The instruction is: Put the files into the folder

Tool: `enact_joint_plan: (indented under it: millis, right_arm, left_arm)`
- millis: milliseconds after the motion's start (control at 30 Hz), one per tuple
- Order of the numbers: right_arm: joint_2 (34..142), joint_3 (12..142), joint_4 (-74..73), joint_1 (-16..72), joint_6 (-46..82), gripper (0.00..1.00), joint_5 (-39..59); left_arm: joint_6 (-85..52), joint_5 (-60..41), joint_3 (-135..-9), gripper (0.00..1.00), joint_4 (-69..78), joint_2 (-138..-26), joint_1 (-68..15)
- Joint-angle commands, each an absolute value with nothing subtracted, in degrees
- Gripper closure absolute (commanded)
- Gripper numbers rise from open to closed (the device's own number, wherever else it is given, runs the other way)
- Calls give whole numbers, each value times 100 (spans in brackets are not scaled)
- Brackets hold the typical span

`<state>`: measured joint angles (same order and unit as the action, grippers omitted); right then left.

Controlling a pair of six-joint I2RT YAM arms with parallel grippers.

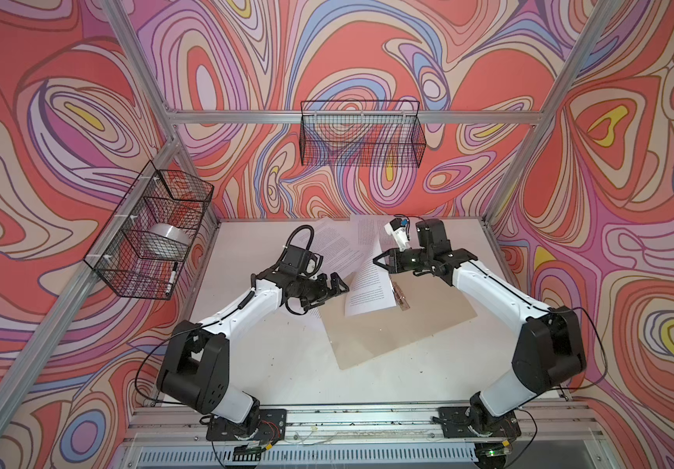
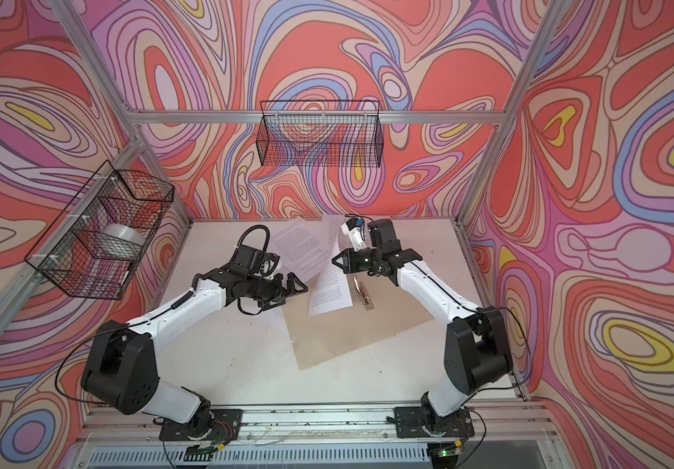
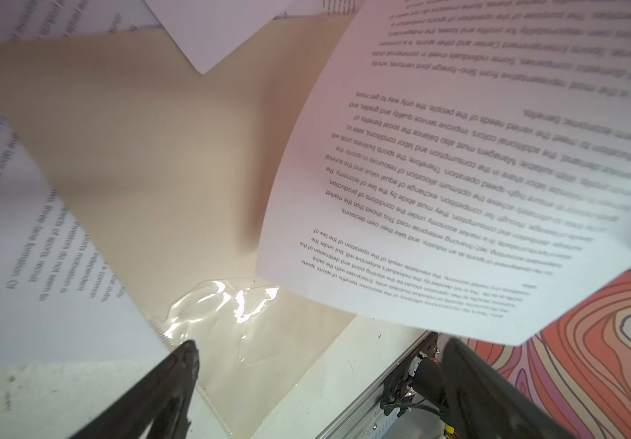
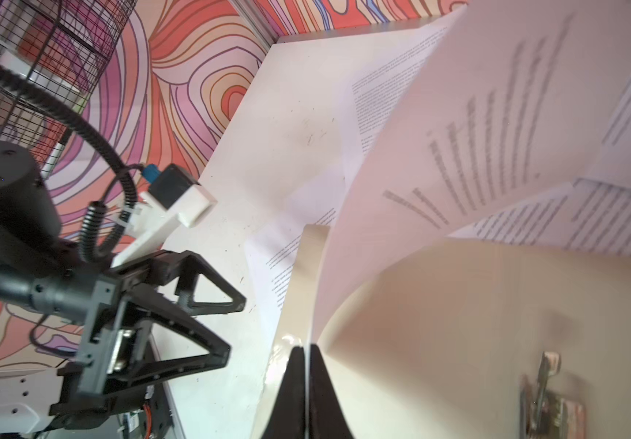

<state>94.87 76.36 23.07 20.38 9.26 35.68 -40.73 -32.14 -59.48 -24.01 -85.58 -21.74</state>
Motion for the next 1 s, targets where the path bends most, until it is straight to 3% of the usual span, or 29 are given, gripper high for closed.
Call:
enact_joint_plan:
  millis: [0, 367, 767, 967]
  right_arm:
    - [9856, 7852, 3503, 2024, -557, 100, 3303]
    - [10277, 8019, 2914, 1962, -1618, 100, 1491]
    - [10063, 7633, 2103, 1934, -2027, 100, 2957]
    - [9917, 7566, 2474, 1934, -2288, 100, 3638]
  left_arm:
    - [-4050, -3230, -5531, 0, -2697, -8490, -2023]
    - [-4018, -3220, -5164, 0, -2583, -8429, -2007]
    - [-4015, -3199, -5002, 0, -2549, -8429, -2012]
    - [-3999, -3182, -5093, 0, -2574, -8446, -2009]
